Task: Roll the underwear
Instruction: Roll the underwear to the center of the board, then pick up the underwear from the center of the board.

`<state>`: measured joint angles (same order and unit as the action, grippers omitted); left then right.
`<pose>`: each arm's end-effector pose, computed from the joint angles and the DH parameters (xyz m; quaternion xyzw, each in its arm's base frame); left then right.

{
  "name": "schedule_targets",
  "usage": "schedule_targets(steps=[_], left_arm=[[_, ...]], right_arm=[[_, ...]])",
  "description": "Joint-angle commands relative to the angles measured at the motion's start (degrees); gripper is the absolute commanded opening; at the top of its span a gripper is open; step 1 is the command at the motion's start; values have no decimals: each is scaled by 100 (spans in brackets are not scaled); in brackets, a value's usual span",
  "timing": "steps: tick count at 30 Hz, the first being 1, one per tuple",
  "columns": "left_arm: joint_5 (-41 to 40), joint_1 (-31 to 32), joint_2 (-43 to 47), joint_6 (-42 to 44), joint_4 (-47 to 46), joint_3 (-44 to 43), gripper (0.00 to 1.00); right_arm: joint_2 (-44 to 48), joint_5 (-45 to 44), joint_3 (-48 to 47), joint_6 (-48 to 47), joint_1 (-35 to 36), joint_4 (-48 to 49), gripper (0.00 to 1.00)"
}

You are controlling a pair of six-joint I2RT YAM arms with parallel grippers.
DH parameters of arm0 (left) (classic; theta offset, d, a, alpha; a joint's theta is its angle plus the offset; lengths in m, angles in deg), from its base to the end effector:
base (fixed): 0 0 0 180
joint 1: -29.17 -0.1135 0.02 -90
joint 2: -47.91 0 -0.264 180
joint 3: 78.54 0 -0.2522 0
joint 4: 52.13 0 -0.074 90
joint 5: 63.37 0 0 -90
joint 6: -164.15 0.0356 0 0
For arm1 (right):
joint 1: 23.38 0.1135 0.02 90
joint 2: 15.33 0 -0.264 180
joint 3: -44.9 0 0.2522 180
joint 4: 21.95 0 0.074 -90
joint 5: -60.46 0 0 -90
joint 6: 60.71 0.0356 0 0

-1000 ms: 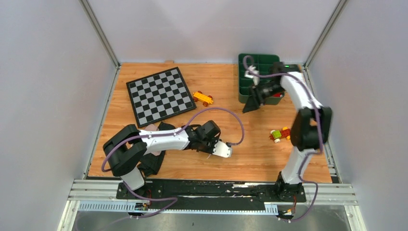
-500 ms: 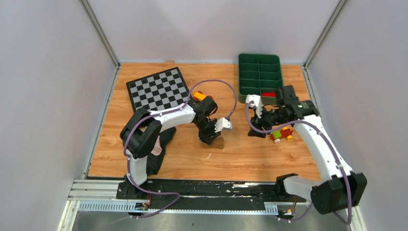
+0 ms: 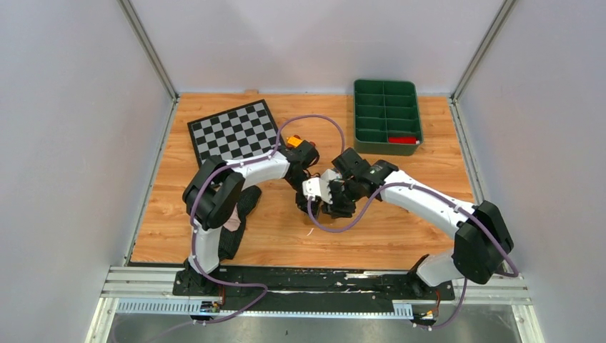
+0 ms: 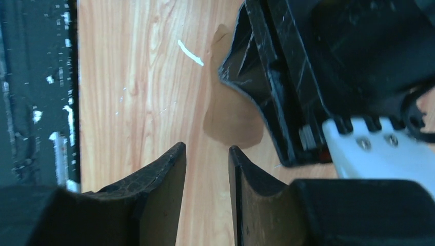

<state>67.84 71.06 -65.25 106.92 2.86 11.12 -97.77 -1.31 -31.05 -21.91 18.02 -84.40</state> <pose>0.2654 -0.2696 0.1599 0.5941 0.7174 -0.3567 0.0712 0.1942 0.1936 0.2484 -0.7201 0.6265 0.2237 0.1971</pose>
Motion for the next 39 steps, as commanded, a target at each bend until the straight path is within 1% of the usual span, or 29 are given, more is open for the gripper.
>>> schedule_targets(steps=[1, 4, 8, 15, 19, 22, 28, 30, 35, 37, 39], left_arm=[[-77, 22, -546, -31, 502, 267, 0], [48, -76, -601, -33, 530, 210, 0], [120, -126, -639, -24, 541, 173, 0], [313, -154, -677, 80, 623, 139, 0], [469, -184, -799, 188, 792, 63, 0], [556, -205, -917, 271, 968, -33, 0], [598, -278, -1059, 338, 1147, -219, 0], [634, -330, -1106, 343, 1182, -281, 0], [767, -433, -1318, 453, 1410, -541, 0], [866, -503, -1531, 634, 1746, -793, 0], [939, -664, -1780, 787, 2159, -1143, 0]], right_arm=[[-109, -749, 220, 148, 314, 1127, 39], [-263, -841, 358, 155, 412, 1344, 48], [-489, -952, 504, 319, 474, 1713, 55], [-861, -1191, 909, 566, 649, 2660, 57], [-1043, -1520, 1164, 635, 784, 3225, 60], [-1022, -1802, 1348, 483, 878, 3452, 60], [-750, -1983, 1545, -13, 997, 3373, 60], [-681, -2071, 1679, -157, 1061, 3495, 60], [-1010, -2453, 1897, -197, 1279, 4132, 60], [-1230, -2627, 1935, -241, 1379, 4419, 60], [-1486, -2770, 1925, -299, 1456, 4654, 54]])
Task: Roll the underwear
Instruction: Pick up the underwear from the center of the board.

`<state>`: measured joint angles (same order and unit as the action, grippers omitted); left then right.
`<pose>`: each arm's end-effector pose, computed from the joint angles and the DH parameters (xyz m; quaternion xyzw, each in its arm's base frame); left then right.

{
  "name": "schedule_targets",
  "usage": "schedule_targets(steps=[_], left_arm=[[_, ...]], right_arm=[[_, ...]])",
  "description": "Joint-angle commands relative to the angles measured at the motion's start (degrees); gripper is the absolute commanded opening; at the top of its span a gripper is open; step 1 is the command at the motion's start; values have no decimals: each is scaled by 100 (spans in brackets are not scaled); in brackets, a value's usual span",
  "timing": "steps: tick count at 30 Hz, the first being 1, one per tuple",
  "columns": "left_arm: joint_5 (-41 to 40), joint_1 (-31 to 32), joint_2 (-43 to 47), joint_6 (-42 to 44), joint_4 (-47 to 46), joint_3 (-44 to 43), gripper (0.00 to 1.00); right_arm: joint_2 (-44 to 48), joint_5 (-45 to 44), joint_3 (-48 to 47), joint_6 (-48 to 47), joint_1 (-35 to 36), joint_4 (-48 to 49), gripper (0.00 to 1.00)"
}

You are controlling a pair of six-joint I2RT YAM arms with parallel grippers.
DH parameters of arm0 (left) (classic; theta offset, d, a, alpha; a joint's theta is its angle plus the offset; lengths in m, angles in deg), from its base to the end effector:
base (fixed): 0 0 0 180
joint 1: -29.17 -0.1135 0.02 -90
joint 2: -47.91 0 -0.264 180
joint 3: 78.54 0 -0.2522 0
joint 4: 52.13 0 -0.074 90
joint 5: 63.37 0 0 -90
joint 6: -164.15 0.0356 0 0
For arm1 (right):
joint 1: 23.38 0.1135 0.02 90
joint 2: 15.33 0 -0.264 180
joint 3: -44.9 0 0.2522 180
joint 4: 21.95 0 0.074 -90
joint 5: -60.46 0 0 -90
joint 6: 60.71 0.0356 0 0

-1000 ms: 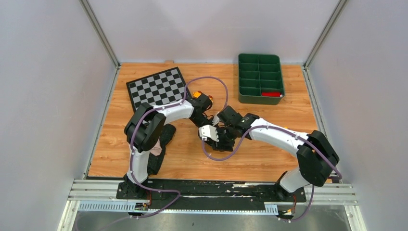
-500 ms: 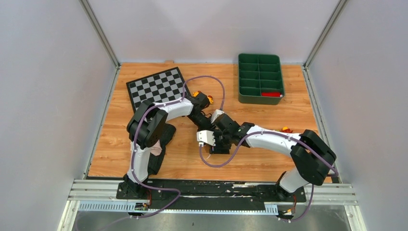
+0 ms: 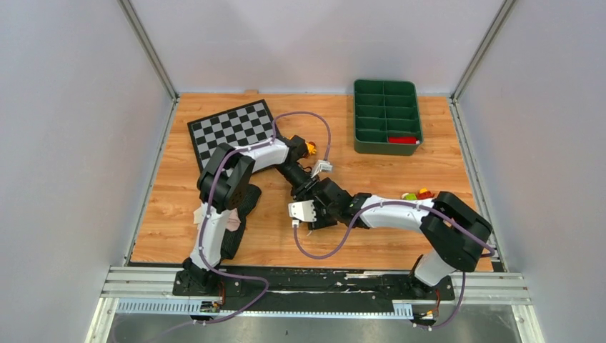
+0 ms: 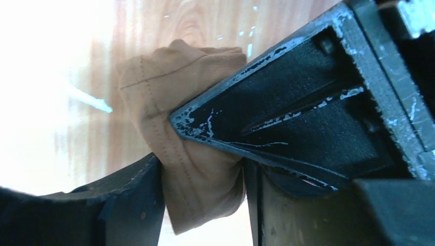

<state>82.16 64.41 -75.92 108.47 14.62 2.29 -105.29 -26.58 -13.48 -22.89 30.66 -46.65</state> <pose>0.3047 -0.2512 0.1335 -0.5000 -0.7300 0.4657 0.0146 0.1720 0.2403 0.1543 -0.7697 0.5683 0.0294 0.2895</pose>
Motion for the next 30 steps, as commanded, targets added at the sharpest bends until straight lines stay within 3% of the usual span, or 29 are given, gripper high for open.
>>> schedule_targets(steps=[1, 6, 8, 13, 21, 22, 23, 24, 30], left_arm=[[-459, -80, -807, 678, 1166, -473, 0], [-595, -466, -922, 378, 999, -839, 6], [-733, -538, -855, 156, 788, -880, 22], [-1561, -647, 50, -276, -137, -550, 47], [-3470, -858, 2227, -626, -588, 33, 67], [-3584, -868, 2580, -607, -600, 209, 73], [-3676, -870, 2940, -596, -607, 402, 90], [-3779, -870, 3289, -605, -613, 594, 99], [-4034, -877, 5134, -767, -502, 1440, 100]], right_arm=[[-855, -281, 153, -266, 224, 935, 49], [-1183, -398, -20, -555, 326, 800, 17], [-1161, 15, -128, -537, 326, 538, 2], [-937, 301, -472, -317, 298, -343, 0], [-15, 450, -714, -126, 1, -1596, 0], [88, 418, -761, -144, -59, -1720, 0], [160, 392, -799, -151, -95, -1878, 0], [210, 393, -868, -152, -157, -2044, 0], [295, 853, -1313, -109, -899, -2611, 0]])
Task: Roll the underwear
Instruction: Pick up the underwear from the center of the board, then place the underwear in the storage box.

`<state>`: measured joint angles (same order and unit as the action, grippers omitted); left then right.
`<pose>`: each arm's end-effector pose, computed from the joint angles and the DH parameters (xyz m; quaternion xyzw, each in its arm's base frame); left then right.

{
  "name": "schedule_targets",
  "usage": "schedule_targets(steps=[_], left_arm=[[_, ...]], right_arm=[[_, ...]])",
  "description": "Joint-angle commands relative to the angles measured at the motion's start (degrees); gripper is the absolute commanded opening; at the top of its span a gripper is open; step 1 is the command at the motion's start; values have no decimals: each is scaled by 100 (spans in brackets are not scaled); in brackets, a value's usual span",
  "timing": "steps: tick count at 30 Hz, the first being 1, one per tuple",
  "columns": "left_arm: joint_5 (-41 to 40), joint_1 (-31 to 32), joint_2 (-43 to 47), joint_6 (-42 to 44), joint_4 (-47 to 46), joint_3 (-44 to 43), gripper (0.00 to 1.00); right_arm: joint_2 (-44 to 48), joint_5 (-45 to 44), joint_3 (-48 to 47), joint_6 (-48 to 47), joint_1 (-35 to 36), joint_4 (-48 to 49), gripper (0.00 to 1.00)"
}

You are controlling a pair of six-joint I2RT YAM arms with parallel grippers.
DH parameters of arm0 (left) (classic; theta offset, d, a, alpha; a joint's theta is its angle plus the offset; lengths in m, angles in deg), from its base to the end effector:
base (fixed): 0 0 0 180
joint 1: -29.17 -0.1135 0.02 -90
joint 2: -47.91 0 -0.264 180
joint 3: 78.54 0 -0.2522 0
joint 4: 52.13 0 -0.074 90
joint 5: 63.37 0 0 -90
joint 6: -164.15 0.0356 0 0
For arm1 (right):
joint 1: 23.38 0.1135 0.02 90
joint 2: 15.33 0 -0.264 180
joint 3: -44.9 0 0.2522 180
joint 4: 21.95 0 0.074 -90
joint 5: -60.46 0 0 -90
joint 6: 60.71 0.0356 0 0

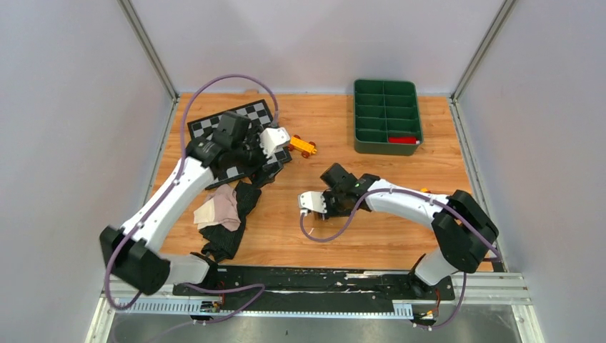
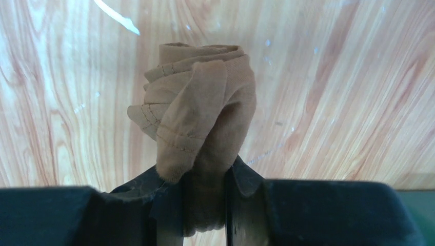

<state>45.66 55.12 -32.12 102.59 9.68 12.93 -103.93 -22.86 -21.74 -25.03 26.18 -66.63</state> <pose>0.2539 -0.1365 0.3245 0.4741 0.8089 -0.1501 0.3137 0.1855 0.2240 0.1827 -0.7770 0.5934 0.0486 0.2043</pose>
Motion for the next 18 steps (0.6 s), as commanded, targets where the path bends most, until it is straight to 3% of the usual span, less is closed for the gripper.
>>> schedule_targets(steps=[1, 9, 14, 18], left_arm=[[-398, 56, 918, -177, 114, 419, 100], [-373, 59, 1430, -132, 822, 190, 100], [-479, 59, 1167, -112, 1377, -368, 100], [-569, 59, 1036, 340, 1765, -639, 100]], right_arm=[[139, 666, -664, 117, -647, -812, 0], [-153, 1143, -3163, -788, -2537, -2544, 0], [-1520, 1217, -5511, -1531, -3936, -3180, 0], [-3314, 1605, -8281, -1783, -4601, -4225, 0]])
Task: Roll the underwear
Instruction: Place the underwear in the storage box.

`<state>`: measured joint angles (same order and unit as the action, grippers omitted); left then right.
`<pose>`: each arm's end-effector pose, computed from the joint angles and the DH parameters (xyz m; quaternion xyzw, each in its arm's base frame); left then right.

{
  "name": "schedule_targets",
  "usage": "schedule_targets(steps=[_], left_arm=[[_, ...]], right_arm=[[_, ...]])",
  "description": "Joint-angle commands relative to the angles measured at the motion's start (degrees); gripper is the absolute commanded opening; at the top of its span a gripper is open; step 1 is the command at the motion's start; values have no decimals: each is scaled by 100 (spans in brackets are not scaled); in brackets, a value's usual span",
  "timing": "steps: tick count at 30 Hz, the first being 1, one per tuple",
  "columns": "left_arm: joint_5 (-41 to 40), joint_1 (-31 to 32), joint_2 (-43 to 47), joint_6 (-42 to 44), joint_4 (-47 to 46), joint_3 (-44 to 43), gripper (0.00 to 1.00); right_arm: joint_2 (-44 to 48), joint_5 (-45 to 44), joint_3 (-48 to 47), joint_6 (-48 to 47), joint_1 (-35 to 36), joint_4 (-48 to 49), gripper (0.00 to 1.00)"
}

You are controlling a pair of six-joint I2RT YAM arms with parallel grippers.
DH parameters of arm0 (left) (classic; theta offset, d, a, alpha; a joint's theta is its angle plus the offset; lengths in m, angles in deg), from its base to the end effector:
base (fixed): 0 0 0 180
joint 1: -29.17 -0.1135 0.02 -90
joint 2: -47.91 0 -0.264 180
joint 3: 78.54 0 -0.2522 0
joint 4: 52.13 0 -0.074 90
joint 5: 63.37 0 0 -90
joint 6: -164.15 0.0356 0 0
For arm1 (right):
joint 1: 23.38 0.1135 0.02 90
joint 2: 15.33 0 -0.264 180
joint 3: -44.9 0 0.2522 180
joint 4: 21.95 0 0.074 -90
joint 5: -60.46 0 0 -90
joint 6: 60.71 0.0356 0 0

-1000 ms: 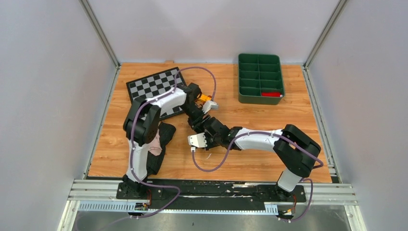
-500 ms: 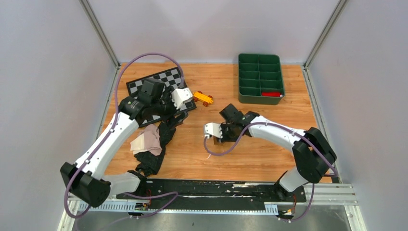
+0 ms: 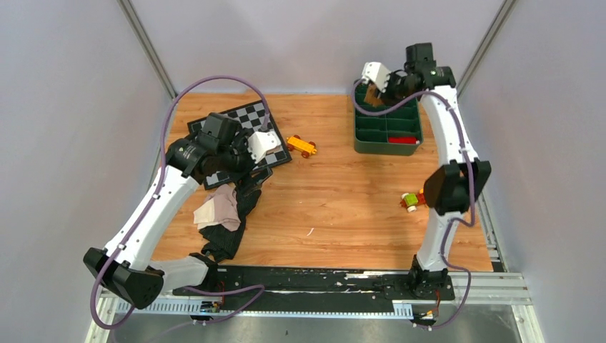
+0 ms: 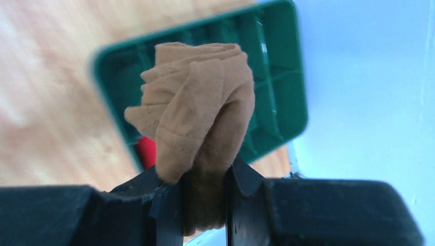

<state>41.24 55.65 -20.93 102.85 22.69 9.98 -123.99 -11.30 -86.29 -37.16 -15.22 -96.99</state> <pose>0.1965 -0.1079 0.3711 0.4711 0.8126 -0.1140 0.3237 0.3974 0.0682 0.3747 -0.6072 0.7128 -0.0234 0.3502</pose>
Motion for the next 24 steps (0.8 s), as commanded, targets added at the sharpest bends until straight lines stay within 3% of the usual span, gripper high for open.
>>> schedule_targets(steps=[1, 3, 5, 9, 13, 24], left_arm=[[-201, 6, -105, 431, 560, -408, 100], [-322, 6, -189, 639, 797, -560, 100], [-457, -1, -224, 782, 950, -652, 100], [-777, 2, -402, 853, 1089, -944, 100], [-1133, -7, -582, 917, 1057, -1130, 100], [-841, -7, -859, 738, 921, -1254, 100]], right_arm=[[-1714, 447, -2304, -603, -535, -1364, 0], [-2361, 376, -2850, -691, -591, -1513, 0], [-2510, 302, -2686, -691, -580, -1313, 0], [-2297, 337, -1861, -677, -482, -864, 0], [-2241, 317, -1792, -757, -452, -977, 0], [-2099, 692, -1085, -670, -377, -1604, 0]])
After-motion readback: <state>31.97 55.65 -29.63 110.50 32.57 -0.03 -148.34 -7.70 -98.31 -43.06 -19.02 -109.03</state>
